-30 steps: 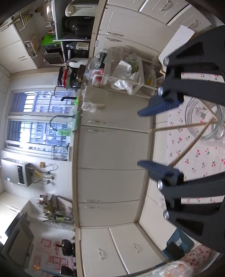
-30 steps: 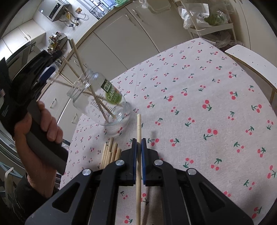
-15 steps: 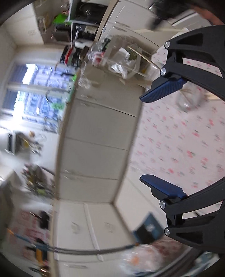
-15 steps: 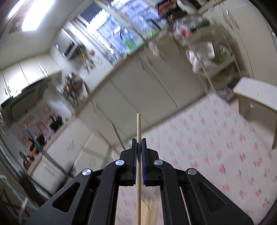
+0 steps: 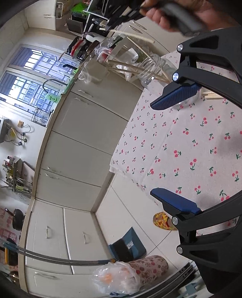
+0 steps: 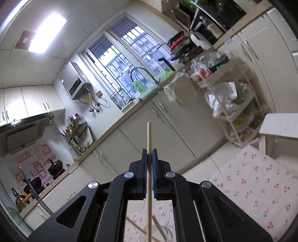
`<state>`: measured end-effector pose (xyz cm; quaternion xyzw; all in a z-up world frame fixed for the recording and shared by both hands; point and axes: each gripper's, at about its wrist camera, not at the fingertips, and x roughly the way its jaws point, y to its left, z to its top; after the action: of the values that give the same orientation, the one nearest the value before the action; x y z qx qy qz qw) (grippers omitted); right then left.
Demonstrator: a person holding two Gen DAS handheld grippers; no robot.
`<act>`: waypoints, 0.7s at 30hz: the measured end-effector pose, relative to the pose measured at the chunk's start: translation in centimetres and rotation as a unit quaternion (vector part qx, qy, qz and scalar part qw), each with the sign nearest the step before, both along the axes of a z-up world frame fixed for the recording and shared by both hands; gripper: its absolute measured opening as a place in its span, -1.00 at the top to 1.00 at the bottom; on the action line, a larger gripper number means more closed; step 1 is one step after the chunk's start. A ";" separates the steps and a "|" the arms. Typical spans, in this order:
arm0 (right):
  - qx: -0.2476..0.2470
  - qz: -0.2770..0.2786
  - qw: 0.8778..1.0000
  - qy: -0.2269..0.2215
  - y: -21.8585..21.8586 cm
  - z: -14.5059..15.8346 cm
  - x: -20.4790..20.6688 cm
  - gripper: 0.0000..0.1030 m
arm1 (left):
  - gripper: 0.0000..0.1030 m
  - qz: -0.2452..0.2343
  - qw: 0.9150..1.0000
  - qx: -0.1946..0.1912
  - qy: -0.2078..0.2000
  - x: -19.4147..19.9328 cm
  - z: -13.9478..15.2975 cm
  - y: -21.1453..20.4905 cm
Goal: Organize utensils
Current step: 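Open the left gripper to drop its stick in the jar while the right gripper releases its stick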
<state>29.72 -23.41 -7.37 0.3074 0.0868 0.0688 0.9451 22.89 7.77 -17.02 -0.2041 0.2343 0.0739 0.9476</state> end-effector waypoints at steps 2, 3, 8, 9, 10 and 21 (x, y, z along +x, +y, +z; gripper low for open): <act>-0.020 -0.010 1.000 -0.011 0.8 0.1 0.4 0.89 | -0.59 -0.001 1.000 -0.008 0.000 0.0 0.0 0.0; -0.030 -0.013 0.999 -0.016 1.3 0.0 0.3 0.89 | -0.59 -0.002 1.000 -0.012 0.000 0.1 0.0 0.1; -0.087 -0.017 0.996 -0.026 3.4 -1.0 1.0 0.89 | -0.59 -0.003 1.000 -0.029 0.002 0.2 0.0 0.4; -0.095 -0.016 0.995 -0.025 3.7 -1.2 1.1 0.89 | -0.59 -0.003 1.000 -0.030 0.002 0.3 0.0 0.5; -0.100 -0.015 0.995 -0.025 3.9 -1.4 1.2 0.89 | -0.59 -0.003 0.999 -0.031 0.002 0.3 0.1 0.5; -0.198 0.022 0.979 -0.035 6.0 -2.7 -2.1 0.88 | -0.62 -0.005 0.999 -0.037 0.011 0.2 0.3 0.2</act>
<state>27.61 -17.41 -10.02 0.1100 0.0721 0.0817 0.9879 23.11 7.95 -16.75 -0.2369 0.2487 0.0627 0.9371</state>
